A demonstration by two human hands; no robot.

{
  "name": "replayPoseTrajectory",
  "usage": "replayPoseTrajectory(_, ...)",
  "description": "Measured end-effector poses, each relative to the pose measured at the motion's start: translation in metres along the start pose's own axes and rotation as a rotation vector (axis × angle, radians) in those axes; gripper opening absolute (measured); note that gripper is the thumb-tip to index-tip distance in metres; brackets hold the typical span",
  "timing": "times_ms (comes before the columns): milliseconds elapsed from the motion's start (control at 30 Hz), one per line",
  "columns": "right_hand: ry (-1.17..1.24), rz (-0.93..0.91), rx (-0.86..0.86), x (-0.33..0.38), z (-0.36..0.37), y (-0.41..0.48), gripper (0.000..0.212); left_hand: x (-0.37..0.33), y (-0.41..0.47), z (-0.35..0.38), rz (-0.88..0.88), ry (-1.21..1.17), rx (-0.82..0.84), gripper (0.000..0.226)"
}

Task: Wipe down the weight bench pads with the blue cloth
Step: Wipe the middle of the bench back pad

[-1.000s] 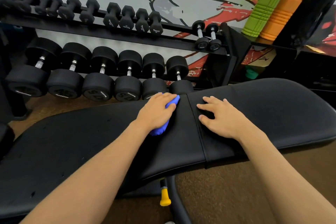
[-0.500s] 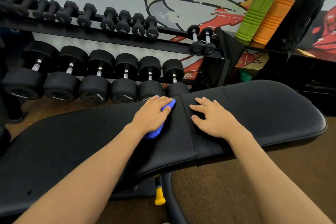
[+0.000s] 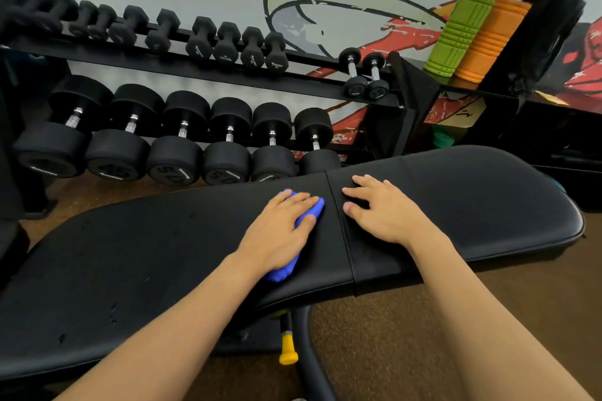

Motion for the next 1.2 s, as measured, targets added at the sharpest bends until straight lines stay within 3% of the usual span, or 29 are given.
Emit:
replayPoseTrajectory(100, 0.161, 0.147, -0.127, 0.001, -0.007, -0.002, 0.042, -0.033, 0.021, 0.011, -0.088, -0.128, 0.056, 0.044)
replayPoseTrajectory(167, 0.257, 0.257, -0.221, 0.004, -0.015, -0.004, 0.042, -0.036, 0.027, 0.000, -0.265, -0.409, 0.133, 0.042)
replayPoseTrajectory(233, 0.314, 0.340, -0.296, 0.015, -0.021, -0.006, 0.043, -0.026, 0.027, -0.017, -0.404, -0.734, 0.089, 0.043)
replayPoseTrajectory(300, 0.278, 0.311, -0.345, 0.039, -0.018, -0.008, 0.043, -0.005, 0.022, -0.031, -0.428, -0.833, -0.009, 0.042)
replayPoseTrajectory(400, 0.129, 0.176, -0.172, 0.097, 0.014, -0.005, 0.047, 0.027, 0.011, -0.043, -0.424, -0.741, -0.189, 0.040)
replayPoseTrajectory(500, -0.157, 0.174, 0.000, 0.129, 0.062, 0.004, 0.087, 0.046, -0.001, -0.048, -0.405, -0.595, -0.315, 0.035)
replayPoseTrajectory(533, -0.226, 0.195, -0.002, 0.130, 0.072, 0.009, 0.091, 0.050, -0.004, -0.049, -0.387, -0.520, -0.331, 0.035)
replayPoseTrajectory(667, -0.331, 0.163, -0.104, 0.118, 0.079, 0.010, 0.077, 0.073, -0.016, -0.050, -0.193, -0.201, -0.216, 0.038)
replayPoseTrajectory(767, -0.284, 0.101, -0.067, 0.115, 0.066, -0.028, 0.071, 0.096, -0.018, -0.042, -0.127, -0.014, -0.063, 0.049)
replayPoseTrajectory(900, -0.309, 0.041, 0.014, 0.109, 0.054, -0.061, 0.070, 0.101, -0.023, -0.033, -0.117, 0.071, -0.068, 0.053)
replayPoseTrajectory(1200, -0.333, 0.076, -0.080, 0.092, 0.076, 0.061, 0.050, 0.096, -0.025, -0.035, -0.132, 0.096, -0.084, 0.051)
Point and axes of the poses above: each hand's wrist, its own y-axis towards the middle knuckle, its own z-axis out of the palm, x = y × z, the point moved 2 cm from there along y, towards the middle knuckle, and after that the axes turned 13 degrees about -x, right-handed, at the moved point
